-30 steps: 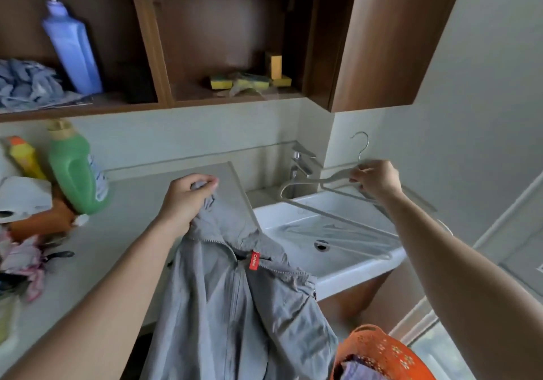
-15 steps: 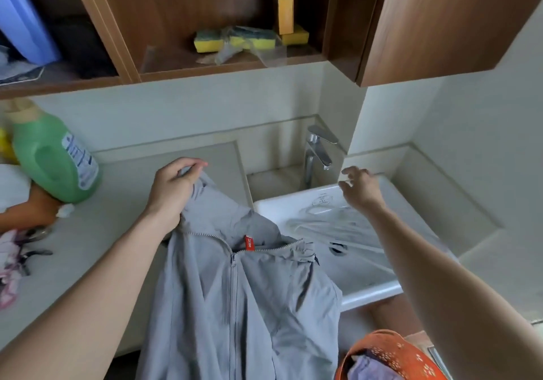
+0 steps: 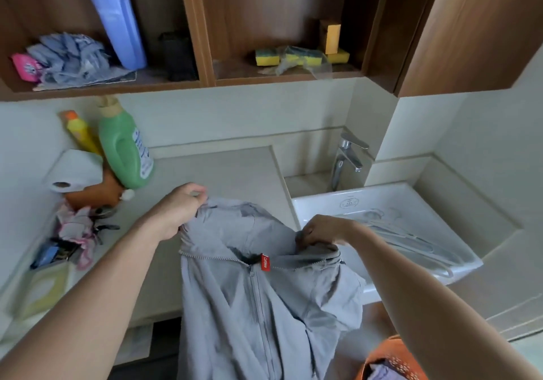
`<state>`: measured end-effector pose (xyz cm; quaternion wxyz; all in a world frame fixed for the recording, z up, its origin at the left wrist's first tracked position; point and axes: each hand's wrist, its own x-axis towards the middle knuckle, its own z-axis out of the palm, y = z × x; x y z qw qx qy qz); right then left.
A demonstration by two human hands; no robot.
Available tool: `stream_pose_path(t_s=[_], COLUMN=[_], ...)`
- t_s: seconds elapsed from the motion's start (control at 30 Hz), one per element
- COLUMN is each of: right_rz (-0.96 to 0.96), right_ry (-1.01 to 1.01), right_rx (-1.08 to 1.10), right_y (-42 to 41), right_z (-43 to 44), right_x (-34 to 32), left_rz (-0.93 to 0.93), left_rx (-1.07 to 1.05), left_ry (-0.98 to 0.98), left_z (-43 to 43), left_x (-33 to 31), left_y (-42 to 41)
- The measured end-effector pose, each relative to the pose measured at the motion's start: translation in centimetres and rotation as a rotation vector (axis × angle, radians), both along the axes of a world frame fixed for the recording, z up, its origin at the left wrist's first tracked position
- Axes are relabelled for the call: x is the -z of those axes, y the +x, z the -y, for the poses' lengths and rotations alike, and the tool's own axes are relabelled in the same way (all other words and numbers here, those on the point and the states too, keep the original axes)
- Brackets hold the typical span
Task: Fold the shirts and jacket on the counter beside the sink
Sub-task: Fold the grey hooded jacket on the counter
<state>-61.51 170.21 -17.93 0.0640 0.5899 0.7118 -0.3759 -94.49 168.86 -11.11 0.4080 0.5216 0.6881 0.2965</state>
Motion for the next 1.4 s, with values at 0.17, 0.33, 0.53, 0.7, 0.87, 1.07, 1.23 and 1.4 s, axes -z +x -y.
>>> stream_pose_path(t_s=[0.17, 0.33, 0.53, 0.7, 0.87, 1.07, 1.23, 1.4], right_rz=[-0.062, 0.018, -0.176, -0.157, -0.339, -0.289, -0.21, -0.225], right_ry=[0.088, 0.111, 0.052, 0.669, 0.976, 0.775, 0.638, 0.594], right_rx=[0.122, 0.076, -0.002, 0.085, 0.155, 0.175, 0.193, 0.217], right_y=[-5.9, -10.4, -12.5, -13.4, -13.6, -14.0, -16.2, -18.1], right_z=[3.4, 6.7, 7.7, 2.7, -4.2, -10.7, -15.9, -20.5], right_x=[-2.8, -5.0, -8.9, -12.9, -14.7, -10.5, -7.3, -6.1], left_rz=[-0.007, -0.043, -0.002, -0.064, -0.177, -0.357, -0.352, -0.447], left_rx=[0.137, 0.16, -0.038, -0.036, 0.019, 0.128, 0.159, 0.155], left_ry=[-0.328, -0.175, 0.272, 0.453, 0.551, 0.337, 0.145, 0.127], left_z=[7.8, 11.2, 8.8, 4.3, -2.1, -8.0, -12.1, -17.3], left_x=[-1.2, -1.4, -3.5, -6.2, -9.9, -6.3, -2.3, -0.8], left_y=[-6.4, -10.3, -13.3, -13.1, -13.1, -12.8, -15.1, -16.9])
